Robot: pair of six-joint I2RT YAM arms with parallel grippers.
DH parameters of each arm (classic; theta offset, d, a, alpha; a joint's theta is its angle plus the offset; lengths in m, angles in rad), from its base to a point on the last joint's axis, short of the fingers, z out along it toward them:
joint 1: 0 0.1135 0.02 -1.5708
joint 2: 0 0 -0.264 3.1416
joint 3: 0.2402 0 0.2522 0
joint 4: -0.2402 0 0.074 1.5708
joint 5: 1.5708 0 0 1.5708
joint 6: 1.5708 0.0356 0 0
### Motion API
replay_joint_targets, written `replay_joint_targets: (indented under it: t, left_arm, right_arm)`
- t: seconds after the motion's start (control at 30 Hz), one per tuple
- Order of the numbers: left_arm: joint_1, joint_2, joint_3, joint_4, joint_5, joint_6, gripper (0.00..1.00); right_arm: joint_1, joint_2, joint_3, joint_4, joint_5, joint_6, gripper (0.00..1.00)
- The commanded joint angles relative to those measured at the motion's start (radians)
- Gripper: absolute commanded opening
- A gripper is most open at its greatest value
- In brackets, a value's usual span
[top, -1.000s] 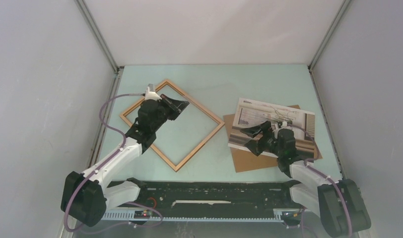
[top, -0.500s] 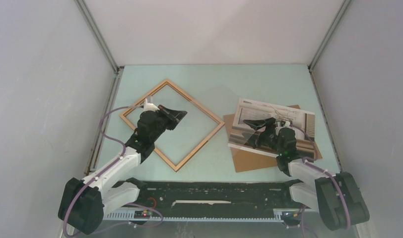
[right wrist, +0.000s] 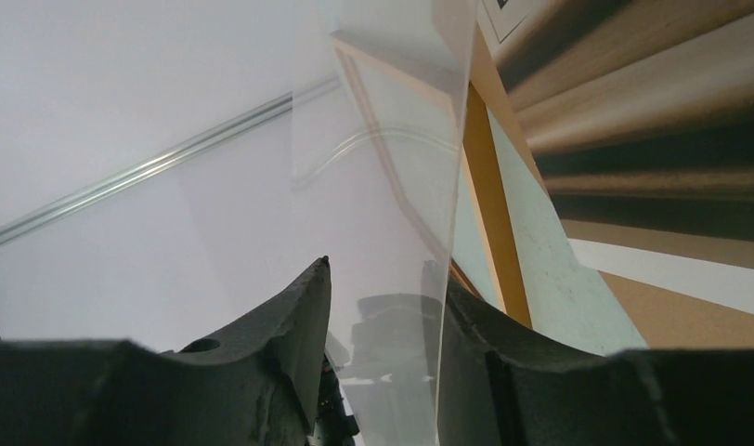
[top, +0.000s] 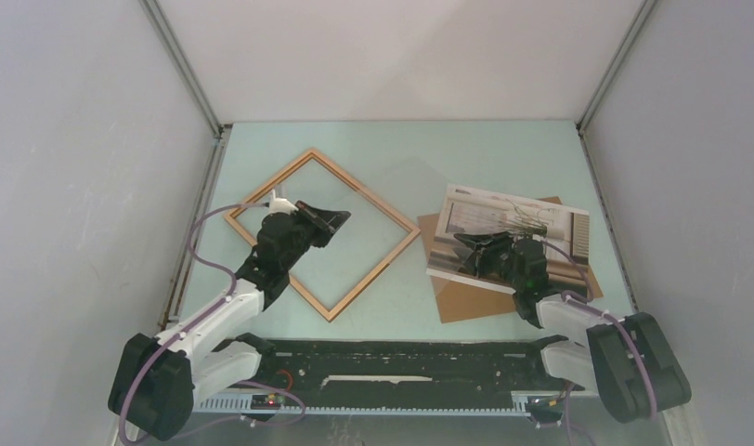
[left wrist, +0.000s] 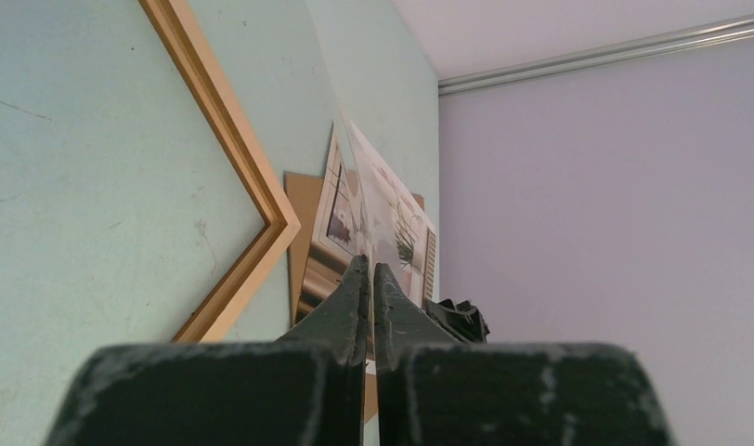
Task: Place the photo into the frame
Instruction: Pick up the photo frame item at the center of the board.
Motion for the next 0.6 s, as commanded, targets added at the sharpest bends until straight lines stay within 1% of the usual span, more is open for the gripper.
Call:
replay_joint_targets:
  t: [0.0,0.23,0.33,0.47,0.5,0.53,0.57]
  left_arm:
    - [-0.006,-0.024,-0.038,0.068,0.016,-0.013,0.00]
    - [-0.012,-0.032,-0.073,0.101,0.015,-0.036,0.00]
    - [-0.016,-0.041,-0.079,0.100,0.009,-0.038,0.00]
    - [-0.019,-0.055,-0.092,0.098,0.005,-0.032,0.00]
    - [-0.020,-0.057,-0.091,0.084,0.007,-0.024,0.01]
    - [-0.019,-0.058,-0.088,0.063,0.011,-0.015,0.06]
    - [-0.019,-0.059,-0.084,0.035,0.015,-0.004,0.16]
  right_arm:
    - [0.017,0.021,0.041,0.033,0.087,0.029,0.48]
    - [0.102,0.044,0.042,0.075,0.254,0.078,0.46]
    - [0.101,0.058,0.047,0.078,0.270,0.071,0.44]
    - [0.085,0.044,0.050,0.050,0.260,0.035,0.27]
    - [0.079,0.035,0.049,0.032,0.256,0.023,0.22]
    - [0.070,0.027,0.049,0.023,0.249,0.003,0.16]
    - [0.057,0.023,0.054,0.023,0.233,-0.024,0.10]
